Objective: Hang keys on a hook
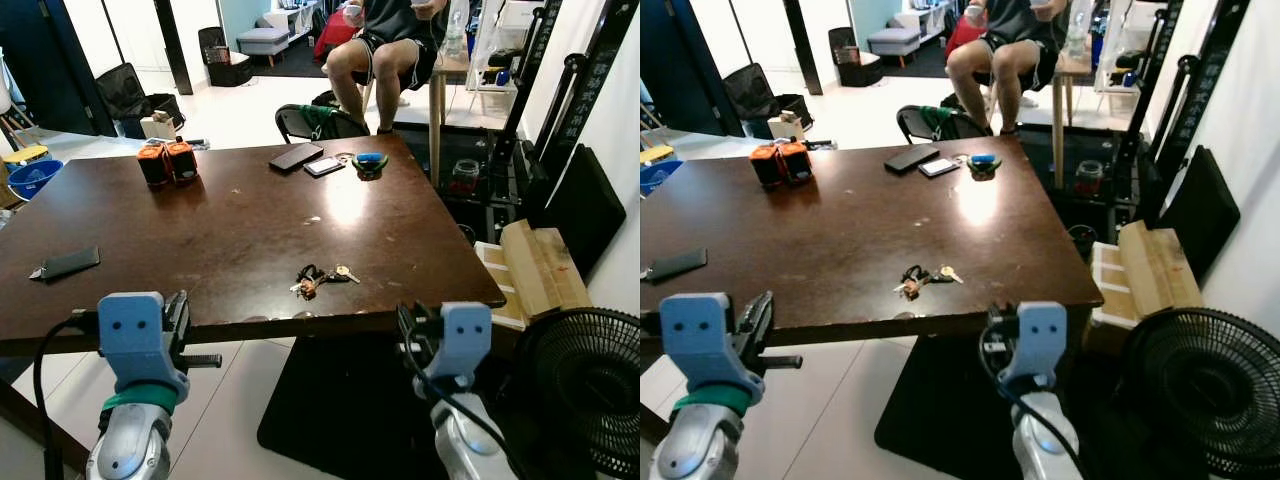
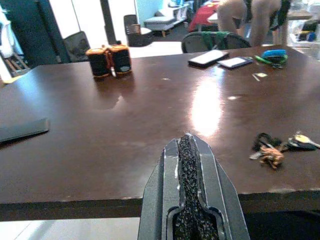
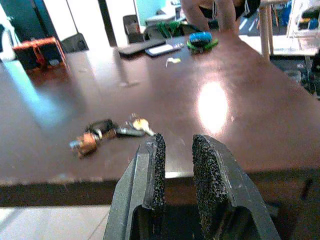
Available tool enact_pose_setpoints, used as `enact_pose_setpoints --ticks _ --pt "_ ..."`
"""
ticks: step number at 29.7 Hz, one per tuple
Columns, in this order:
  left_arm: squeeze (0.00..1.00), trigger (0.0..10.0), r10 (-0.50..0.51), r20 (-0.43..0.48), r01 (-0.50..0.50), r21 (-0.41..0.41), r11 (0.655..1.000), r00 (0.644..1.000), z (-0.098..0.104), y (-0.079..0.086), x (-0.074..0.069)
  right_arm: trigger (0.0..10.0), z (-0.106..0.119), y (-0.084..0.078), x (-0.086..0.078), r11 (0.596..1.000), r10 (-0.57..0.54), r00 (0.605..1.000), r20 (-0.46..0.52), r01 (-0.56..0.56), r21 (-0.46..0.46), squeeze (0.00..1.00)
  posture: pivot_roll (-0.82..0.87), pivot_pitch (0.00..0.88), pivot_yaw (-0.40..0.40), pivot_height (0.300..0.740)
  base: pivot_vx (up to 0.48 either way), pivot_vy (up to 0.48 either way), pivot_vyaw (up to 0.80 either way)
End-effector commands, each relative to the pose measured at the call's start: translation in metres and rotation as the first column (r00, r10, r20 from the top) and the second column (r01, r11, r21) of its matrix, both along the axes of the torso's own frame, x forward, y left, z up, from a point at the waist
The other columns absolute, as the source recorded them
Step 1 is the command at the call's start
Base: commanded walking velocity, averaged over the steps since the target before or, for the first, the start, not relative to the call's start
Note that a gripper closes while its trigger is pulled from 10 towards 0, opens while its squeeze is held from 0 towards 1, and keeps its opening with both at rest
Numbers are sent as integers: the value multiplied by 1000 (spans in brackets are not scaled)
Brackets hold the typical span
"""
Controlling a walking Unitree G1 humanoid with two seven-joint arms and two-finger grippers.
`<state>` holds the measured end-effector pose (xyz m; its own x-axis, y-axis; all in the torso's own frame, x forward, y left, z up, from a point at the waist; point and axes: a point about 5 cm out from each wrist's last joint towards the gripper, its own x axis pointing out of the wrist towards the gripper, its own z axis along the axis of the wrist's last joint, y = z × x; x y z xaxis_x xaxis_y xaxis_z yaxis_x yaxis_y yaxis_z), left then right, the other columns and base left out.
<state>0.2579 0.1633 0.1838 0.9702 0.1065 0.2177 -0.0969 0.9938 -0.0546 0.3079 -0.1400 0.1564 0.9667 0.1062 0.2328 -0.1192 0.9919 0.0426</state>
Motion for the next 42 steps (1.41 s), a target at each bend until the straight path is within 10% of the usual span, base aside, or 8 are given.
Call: enact_pose_setpoints --ticks 1,16,28,42 --pt "0 10000 -11 -15 11 9 1000 1000 -1 -1 1 10000 -1 10 2 999 36 999 -22 -36 10 0 -94 77 159 740 0 0 0" --pt "0 10000 -44 -13 44 10 999 999 1 -5 1 10000 -15 17 2 997 77 992 -103 -80 -24 0 -90 76 154 740 0 0 0" --pt "0 10000 -25 -279 42 55 998 960 -92 10 -10 10000 -46 8 -9 992 66 975 -210 -87 -94 0 -97 82 158 740 0 0 0" --pt "0 10000 -63 -240 72 28 997 969 -101 2 -9 10000 -56 11 -14 990 77 969 -236 -102 -95 0 -87 82 157 740 0 0 0"
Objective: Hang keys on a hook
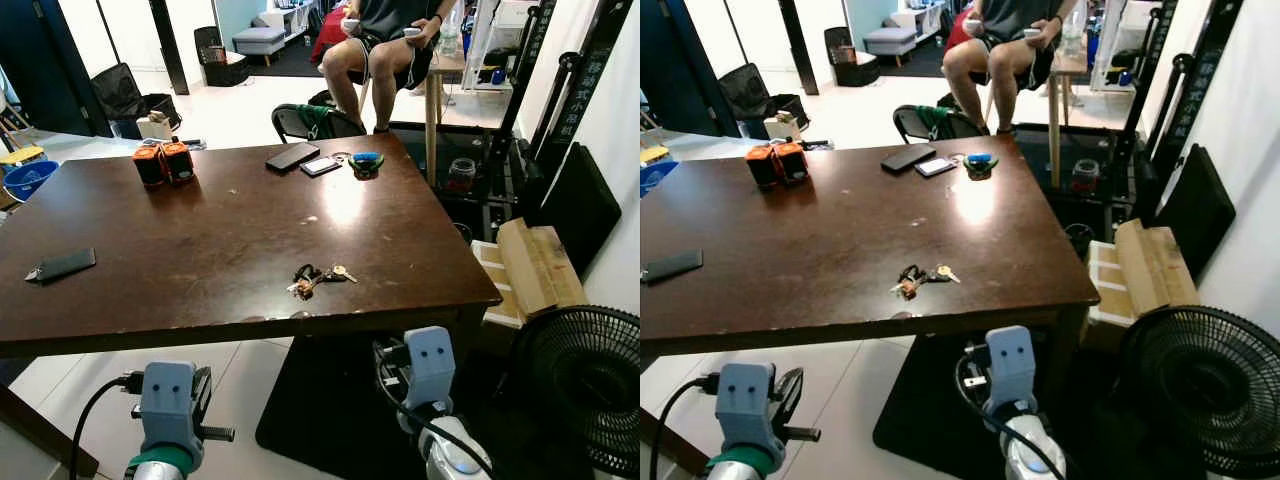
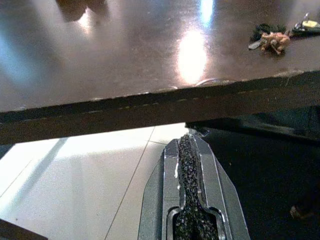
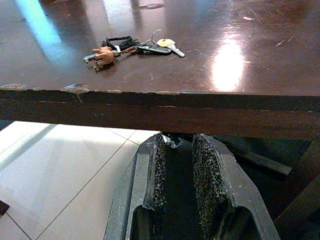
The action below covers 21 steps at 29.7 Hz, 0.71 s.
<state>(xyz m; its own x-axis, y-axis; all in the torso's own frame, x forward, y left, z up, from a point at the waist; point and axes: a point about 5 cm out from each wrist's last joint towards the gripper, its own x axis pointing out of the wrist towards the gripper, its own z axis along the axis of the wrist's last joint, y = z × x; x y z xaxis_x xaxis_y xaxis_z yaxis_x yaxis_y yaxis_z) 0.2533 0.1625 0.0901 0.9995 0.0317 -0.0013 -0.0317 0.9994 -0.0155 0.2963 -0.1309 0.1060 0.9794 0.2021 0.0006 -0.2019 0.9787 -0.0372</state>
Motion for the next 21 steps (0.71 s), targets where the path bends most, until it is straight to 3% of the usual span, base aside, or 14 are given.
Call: enact_pose_setpoints --ticks 1,10,21 --pt "0 10000 2 -11 -1 15 1000 1000 -8 3 -4 10000 -5 2 -2 1000 4 1000 -15 -4 10 0 -87 82 157 740 0 0 0" --pt "0 10000 -15 33 15 14 1000 999 -4 1 -4 10000 -1 2 0 1000 0 1000 1 0 20 0 -87 84 158 740 0 0 0" --pt "0 10000 -39 102 39 2 999 994 14 -3 -5 10000 6 -1 3 1000 -8 1000 18 8 24 0 -92 81 155 740 24 0 0"
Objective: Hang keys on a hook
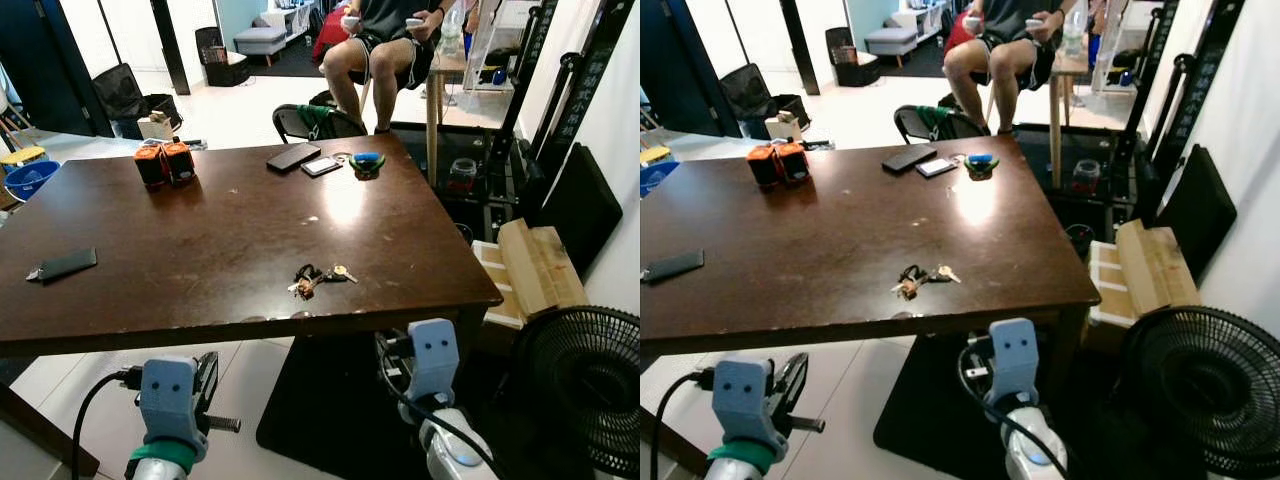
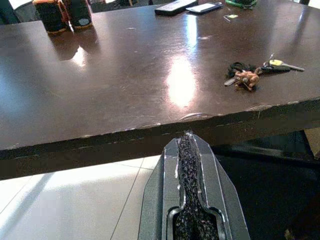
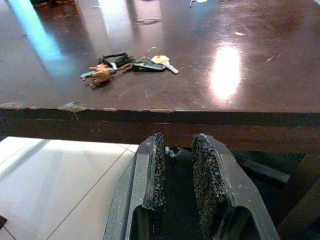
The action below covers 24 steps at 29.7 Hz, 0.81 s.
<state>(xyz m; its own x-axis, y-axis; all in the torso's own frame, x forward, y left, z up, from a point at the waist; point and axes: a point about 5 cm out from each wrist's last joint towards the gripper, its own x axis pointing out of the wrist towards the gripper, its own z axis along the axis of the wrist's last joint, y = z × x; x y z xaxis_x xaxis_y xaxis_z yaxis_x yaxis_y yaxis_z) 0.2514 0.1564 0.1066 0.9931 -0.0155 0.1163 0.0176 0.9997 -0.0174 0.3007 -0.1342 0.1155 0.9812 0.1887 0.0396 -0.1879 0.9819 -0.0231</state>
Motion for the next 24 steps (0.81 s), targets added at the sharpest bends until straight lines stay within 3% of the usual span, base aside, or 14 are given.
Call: enact_pose_setpoints --ticks 1,16,22,24 --pt "0 10000 12 -10 -12 0 1000 1000 -1 4 -3 10000 -4 2 -1 1000 6 1000 -18 -6 -1 0 -91 81 152 740 266 0 0" --pt "0 10000 19 3 -19 -13 1000 1000 6 8 0 10000 -5 0 -2 1000 0 1000 -24 0 6 0 -93 81 156 740 287 0 0" --pt "0 10000 18 4 -18 -13 1000 1000 6 8 0 10000 -4 2 -1 999 8 1000 -22 -9 -43 0 -93 81 156 740 294 0 0" --pt "0 10000 18 4 -18 -14 1000 1000 6 8 0 10000 -4 2 -1 999 13 1000 -21 -14 -48 0 -93 81 156 740 296 0 800"
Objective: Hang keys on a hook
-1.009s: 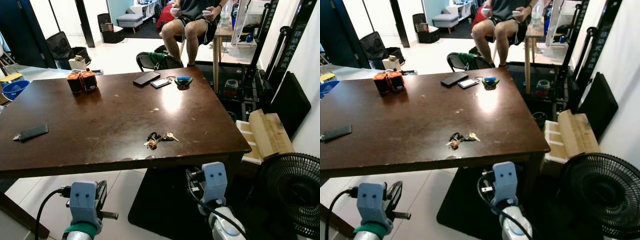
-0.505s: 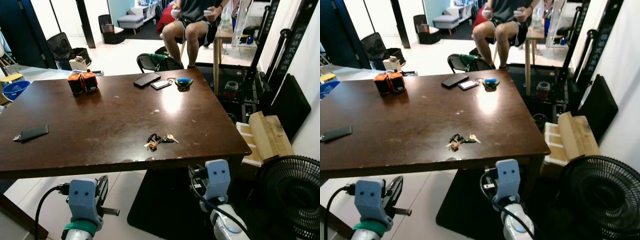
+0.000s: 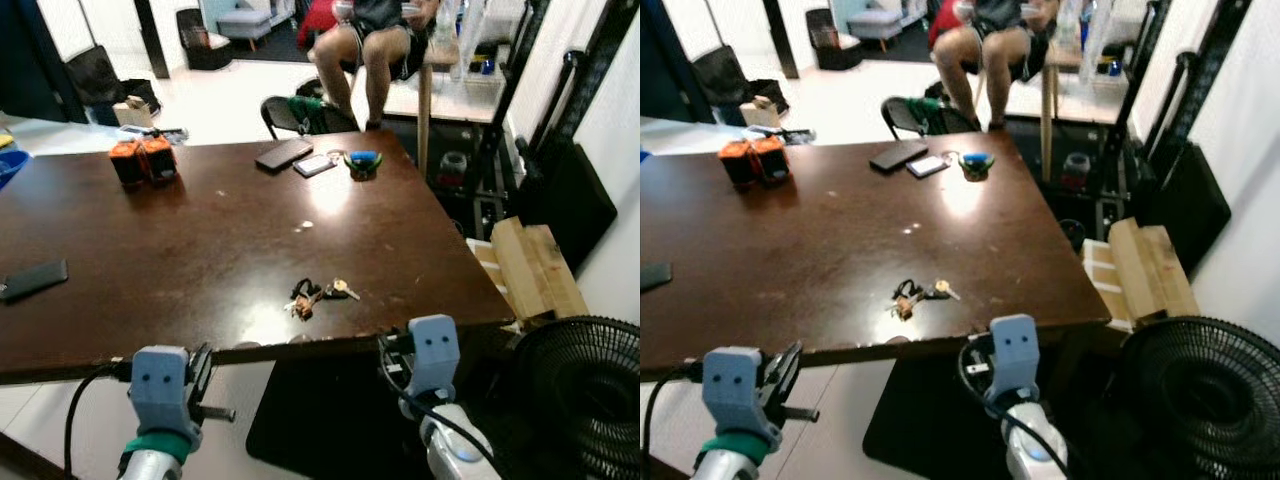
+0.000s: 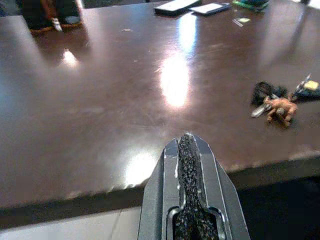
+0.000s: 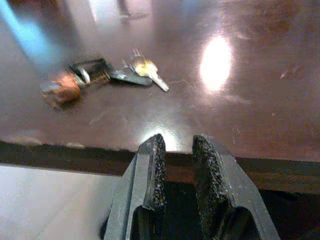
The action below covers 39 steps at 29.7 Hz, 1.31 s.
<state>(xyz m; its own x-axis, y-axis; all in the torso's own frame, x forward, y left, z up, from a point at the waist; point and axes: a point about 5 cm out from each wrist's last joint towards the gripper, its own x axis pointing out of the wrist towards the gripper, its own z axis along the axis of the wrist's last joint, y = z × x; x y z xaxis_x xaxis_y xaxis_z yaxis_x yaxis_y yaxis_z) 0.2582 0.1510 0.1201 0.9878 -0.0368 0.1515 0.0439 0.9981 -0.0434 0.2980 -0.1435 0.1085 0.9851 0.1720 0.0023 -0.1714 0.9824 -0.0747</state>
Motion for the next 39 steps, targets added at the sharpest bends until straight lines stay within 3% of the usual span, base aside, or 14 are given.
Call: enact_pose_setpoints --ticks 1,10,14,30,39 --pt "0 10000 43 -32 -43 13 999 999 -7 13 -7 10000 3 13 2 998 35 999 2 -35 49 0 -93 81 156 740 292 0 0" --pt "0 10000 43 -38 -43 4 999 998 -8 15 -8 10000 3 12 1 998 28 1000 6 -29 58 0 -93 81 156 740 278 0 0" --pt "0 10000 26 -54 -28 -36 999 998 -9 14 -8 10000 2 12 1 998 29 1000 2 -29 57 0 -93 81 156 740 0 0 0" --pt "0 10000 -2 -44 1 -30 1000 999 -7 10 -9 10000 1 10 -2 998 25 1000 -3 -25 61 0 -102 63 158 740 0 0 0" --pt "0 10000 -22 -36 21 -32 999 999 -5 7 -9 10000 0 11 -3 998 30 1000 -5 -30 61 0 -102 63 158 740 0 -346 0"
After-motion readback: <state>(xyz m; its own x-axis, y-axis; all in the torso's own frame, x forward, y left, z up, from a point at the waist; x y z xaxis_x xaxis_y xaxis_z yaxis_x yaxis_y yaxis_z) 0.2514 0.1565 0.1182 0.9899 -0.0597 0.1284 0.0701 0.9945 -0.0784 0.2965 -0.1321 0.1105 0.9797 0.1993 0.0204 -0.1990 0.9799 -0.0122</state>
